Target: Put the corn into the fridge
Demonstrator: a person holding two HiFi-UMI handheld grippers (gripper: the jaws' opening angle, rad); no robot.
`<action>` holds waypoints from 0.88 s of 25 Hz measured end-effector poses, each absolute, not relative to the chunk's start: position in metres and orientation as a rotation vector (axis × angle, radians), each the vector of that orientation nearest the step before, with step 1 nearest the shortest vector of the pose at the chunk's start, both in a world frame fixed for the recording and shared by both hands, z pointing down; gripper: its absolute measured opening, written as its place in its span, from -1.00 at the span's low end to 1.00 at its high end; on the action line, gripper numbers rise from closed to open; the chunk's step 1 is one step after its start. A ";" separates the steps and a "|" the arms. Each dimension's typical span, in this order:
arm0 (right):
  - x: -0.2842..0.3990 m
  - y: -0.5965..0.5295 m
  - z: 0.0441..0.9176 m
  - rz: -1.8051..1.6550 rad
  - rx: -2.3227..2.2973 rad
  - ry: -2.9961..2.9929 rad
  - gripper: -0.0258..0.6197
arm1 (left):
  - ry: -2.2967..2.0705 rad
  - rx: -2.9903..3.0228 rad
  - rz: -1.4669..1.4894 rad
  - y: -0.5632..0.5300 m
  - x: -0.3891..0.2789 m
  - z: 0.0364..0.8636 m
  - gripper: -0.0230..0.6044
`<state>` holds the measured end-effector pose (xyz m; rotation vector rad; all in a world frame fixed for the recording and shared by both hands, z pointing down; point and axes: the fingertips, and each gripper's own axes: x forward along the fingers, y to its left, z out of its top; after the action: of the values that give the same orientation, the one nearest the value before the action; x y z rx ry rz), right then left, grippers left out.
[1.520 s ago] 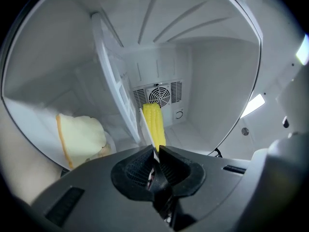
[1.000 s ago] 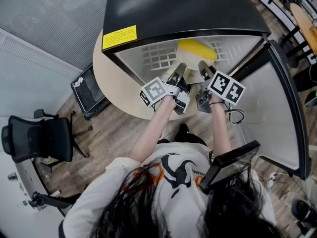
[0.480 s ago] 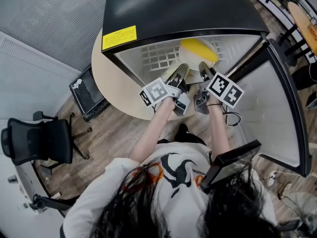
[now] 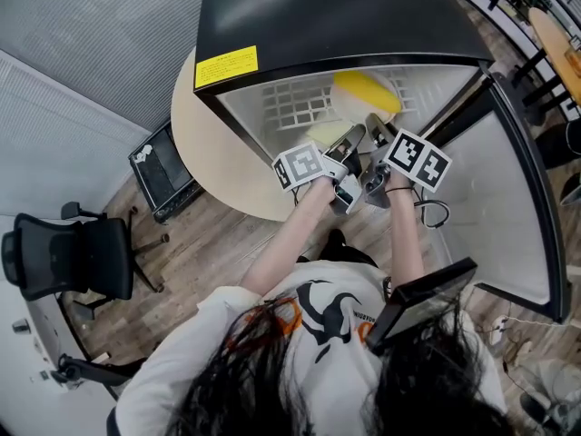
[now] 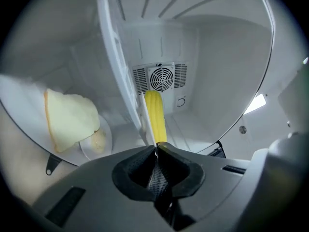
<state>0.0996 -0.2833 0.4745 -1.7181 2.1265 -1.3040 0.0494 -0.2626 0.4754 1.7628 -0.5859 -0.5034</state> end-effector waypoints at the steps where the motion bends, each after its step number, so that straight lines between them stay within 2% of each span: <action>1: 0.099 -0.282 0.474 -1.308 -1.714 2.139 -0.50 | -0.581 1.737 -0.527 -0.263 0.049 0.475 -0.83; 13: 0.093 -0.284 0.473 -1.333 -1.626 2.182 -0.48 | -0.604 1.666 -0.606 -0.276 0.042 0.477 -0.84; 15: 0.087 -0.286 0.470 -1.323 -1.603 2.239 -0.40 | -0.626 1.646 -0.629 -0.282 0.036 0.478 -0.84; 16: 0.084 -0.286 0.469 -1.314 -1.603 2.259 -0.25 | -0.630 1.638 -0.637 -0.283 0.033 0.479 -0.84; 17: 0.083 -0.285 0.469 -1.306 -1.608 2.263 -0.20 | -0.628 1.635 -0.640 -0.284 0.032 0.479 -0.84; 22: 0.083 -0.281 0.474 -1.341 -1.608 2.205 -0.19 | -0.612 1.626 -0.643 -0.285 0.030 0.480 -0.84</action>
<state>0.0832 -0.2813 0.4736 -1.6076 2.2055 -1.3408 0.0300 -0.2848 0.4805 1.6261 -0.6117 -0.6433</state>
